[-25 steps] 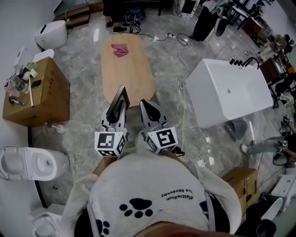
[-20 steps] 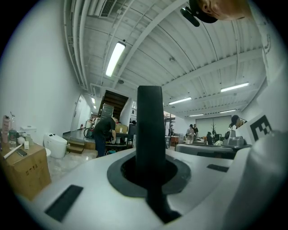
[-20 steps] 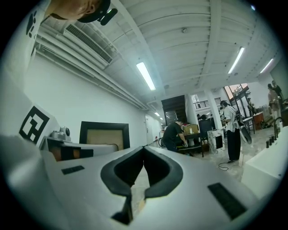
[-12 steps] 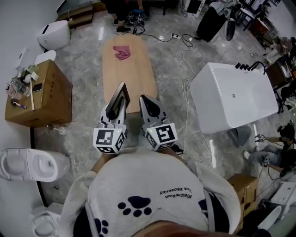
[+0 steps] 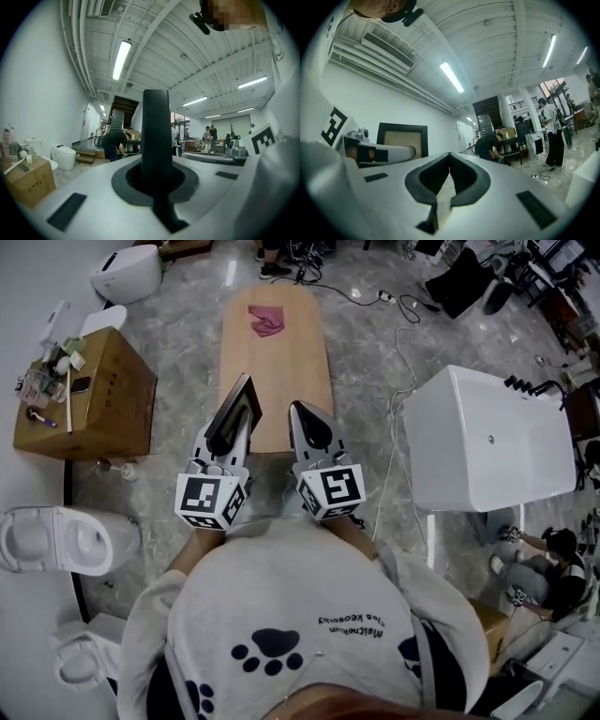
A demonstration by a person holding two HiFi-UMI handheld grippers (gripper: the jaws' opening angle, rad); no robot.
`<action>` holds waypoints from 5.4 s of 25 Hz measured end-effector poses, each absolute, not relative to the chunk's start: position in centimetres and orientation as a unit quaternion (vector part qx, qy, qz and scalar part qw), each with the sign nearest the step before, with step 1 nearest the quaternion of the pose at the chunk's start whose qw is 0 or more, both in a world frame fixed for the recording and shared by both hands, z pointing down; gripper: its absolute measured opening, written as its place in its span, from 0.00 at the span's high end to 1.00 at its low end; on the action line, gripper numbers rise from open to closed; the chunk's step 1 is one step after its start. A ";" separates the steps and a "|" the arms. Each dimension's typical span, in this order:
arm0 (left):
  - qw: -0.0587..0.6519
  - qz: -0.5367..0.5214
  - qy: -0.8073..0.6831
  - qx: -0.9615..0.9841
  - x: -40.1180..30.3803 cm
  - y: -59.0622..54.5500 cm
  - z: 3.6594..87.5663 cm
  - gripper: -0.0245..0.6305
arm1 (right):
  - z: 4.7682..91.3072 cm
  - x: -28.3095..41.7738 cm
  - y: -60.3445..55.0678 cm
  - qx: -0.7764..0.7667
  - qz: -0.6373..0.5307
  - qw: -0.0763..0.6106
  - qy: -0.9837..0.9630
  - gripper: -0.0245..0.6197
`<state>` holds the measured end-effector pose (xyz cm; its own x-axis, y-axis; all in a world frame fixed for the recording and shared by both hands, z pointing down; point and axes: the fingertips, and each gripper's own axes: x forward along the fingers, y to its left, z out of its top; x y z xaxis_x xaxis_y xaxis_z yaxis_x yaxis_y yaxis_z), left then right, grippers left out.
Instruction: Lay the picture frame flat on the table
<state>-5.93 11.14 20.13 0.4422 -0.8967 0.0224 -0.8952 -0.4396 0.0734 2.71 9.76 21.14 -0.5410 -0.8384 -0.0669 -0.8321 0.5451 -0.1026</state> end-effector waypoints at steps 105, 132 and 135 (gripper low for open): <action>0.227 0.038 -0.377 0.897 -4.7 -13.7 42.8 0.94 | 42.6 -0.8 -15.2 -0.299 -0.151 -0.073 0.939 0.94; 0.219 0.008 -0.289 0.932 -3.9 -13.7 49.3 0.94 | 51.2 -2.6 -14.5 -0.219 -0.165 -0.117 0.954 0.77; 0.221 0.009 -0.266 0.938 -3.9 -13.6 49.6 0.94 | 51.7 -2.8 -14.3 -0.200 -0.167 -0.116 0.958 0.77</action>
<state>-3.91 -13.58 49.60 0.8581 -0.4957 0.1342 -0.5035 -0.7606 0.4098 -2.77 -14.34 51.67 -0.8926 -0.3449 0.2902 -0.4229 0.8638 -0.2739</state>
